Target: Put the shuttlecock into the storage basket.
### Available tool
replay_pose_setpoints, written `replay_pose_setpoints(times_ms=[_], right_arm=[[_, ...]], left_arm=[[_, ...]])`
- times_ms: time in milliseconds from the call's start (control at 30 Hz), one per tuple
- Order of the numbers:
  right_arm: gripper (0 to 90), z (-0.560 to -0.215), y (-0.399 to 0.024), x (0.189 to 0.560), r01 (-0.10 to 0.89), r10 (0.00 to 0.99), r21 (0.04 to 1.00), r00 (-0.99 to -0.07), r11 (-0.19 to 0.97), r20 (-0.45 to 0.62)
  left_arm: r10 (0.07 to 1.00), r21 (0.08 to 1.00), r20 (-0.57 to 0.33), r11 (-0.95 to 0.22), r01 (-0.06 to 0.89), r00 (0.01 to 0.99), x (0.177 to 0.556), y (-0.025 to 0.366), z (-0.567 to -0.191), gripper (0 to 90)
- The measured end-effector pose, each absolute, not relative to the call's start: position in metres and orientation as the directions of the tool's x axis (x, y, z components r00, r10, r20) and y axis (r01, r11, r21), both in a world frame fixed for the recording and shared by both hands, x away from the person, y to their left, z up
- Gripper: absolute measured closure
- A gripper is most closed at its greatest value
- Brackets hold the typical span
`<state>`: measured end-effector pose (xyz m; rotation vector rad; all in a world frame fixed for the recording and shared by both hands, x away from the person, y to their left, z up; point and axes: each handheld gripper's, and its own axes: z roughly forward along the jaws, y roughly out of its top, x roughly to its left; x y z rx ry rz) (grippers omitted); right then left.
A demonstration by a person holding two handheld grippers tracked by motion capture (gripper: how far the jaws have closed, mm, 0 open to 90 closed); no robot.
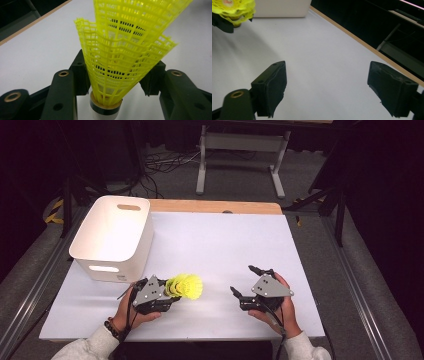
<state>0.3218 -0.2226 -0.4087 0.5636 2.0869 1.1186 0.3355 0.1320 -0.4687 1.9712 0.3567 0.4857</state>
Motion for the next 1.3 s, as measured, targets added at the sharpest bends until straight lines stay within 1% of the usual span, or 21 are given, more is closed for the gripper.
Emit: replay_pose_setpoints(times_ms=[67,233,500,1033,1300], right_arm=[[16.5,-0.412,-0.229,0.322,0.063,0.653,0.851,-0.671,0.522,-0.351],[16.4,-0.418,-0.243,0.32,0.062,0.674,0.865,-0.655,0.498,-0.341],[15.7,-0.431,-0.254,0.319,0.056,0.689,0.868,-0.634,0.493,-0.35],[14.5,-0.434,-0.252,0.32,0.053,0.686,0.866,-0.634,0.498,-0.356],[14.4,-0.434,-0.25,0.321,0.044,0.68,0.865,-0.637,0.501,-0.362]], left_arm=[[0.452,0.907,0.173,-0.42,0.038,0.875,0.335,0.132,-0.469,50.6],[0.463,0.909,0.171,-0.414,0.041,0.87,0.331,0.136,-0.467,50.3],[0.478,0.918,0.163,-0.395,0.045,0.863,0.326,0.147,-0.463,50.3],[0.537,0.941,0.154,-0.337,0.043,0.83,0.322,0.174,-0.448,50.8],[0.583,0.956,0.136,-0.289,0.047,0.801,0.321,0.192,-0.441,51.0]])
